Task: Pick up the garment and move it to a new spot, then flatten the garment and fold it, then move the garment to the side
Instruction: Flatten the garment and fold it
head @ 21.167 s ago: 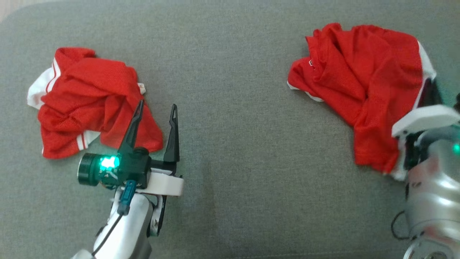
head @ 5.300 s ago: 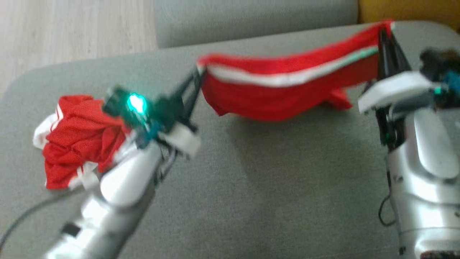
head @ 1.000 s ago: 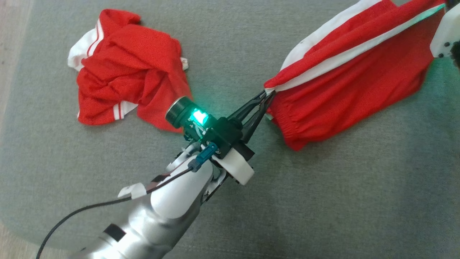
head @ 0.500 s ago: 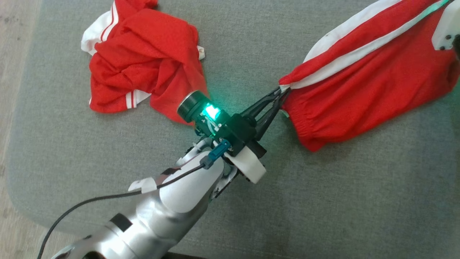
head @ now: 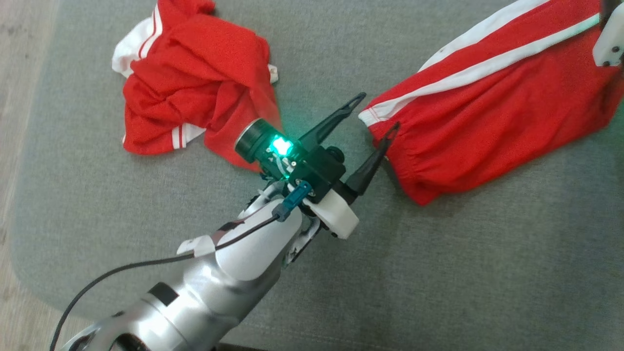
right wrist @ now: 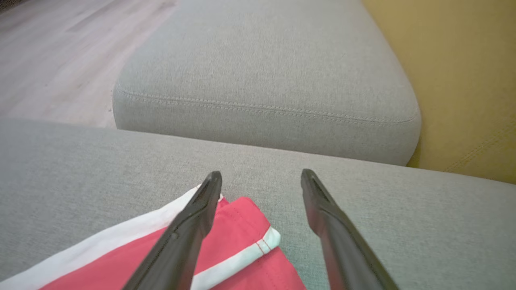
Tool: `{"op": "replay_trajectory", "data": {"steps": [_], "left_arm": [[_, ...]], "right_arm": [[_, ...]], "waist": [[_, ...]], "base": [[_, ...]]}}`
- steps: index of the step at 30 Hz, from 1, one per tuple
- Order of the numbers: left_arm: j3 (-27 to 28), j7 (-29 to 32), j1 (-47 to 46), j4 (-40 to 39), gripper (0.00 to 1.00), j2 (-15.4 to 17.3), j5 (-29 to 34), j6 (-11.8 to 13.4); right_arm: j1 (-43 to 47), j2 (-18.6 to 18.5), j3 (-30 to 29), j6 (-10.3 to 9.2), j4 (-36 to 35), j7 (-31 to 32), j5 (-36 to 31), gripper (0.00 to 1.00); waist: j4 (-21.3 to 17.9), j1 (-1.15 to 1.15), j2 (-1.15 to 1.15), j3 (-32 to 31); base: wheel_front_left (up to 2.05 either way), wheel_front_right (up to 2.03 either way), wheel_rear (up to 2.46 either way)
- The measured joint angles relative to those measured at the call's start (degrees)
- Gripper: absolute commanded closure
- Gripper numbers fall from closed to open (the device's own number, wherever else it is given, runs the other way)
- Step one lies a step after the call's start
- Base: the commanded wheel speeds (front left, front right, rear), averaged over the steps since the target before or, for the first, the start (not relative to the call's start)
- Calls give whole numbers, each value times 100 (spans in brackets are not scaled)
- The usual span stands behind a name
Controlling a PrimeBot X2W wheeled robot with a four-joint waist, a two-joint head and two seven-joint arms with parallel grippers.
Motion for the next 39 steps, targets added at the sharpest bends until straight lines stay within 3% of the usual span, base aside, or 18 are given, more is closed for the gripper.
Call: {"op": "replay_trajectory", "data": {"steps": [7,12,21,26,29,33,39], "left_arm": [[397,-3,112,-52,0,132,65,304],[1024,-20,338,-506,0,491,159,733],[1914,-20,1372,-1196,0,794,157,1206],[2383,-19,2317,-1457,0,894,120,1440],[2526,-19,2955,-1524,0,880,123,1489],[2615,-19,3516,-1530,0,871,355,1489],[2793,-19,3481,-1638,0,811,559,1329]], "right_arm": [[90,222,-146,0,-60,-662,603,0],[603,441,-86,0,-583,-1272,1235,0],[2373,654,34,0,-2539,-1500,2142,0],[3951,1126,-291,0,-3958,-1508,2154,0],[4940,1452,-383,0,-4448,-1508,2064,0],[5833,1602,-469,0,-4800,-1507,1794,0],[5850,1646,-682,0,-5156,-1293,1379,0]], "waist": [[-170,-1,0,-484],[-368,-1,0,-888],[-683,-2,0,-1489],[-905,-2,1,-1782],[-1041,-1,0,-1910],[-1144,-2,0,-1978],[-1066,0,0,-1764]], "base": [[0,0,0],[0,0,0],[0,0,0],[0,0,0],[0,0,0],[0,0,0],[0,0,0]]}}
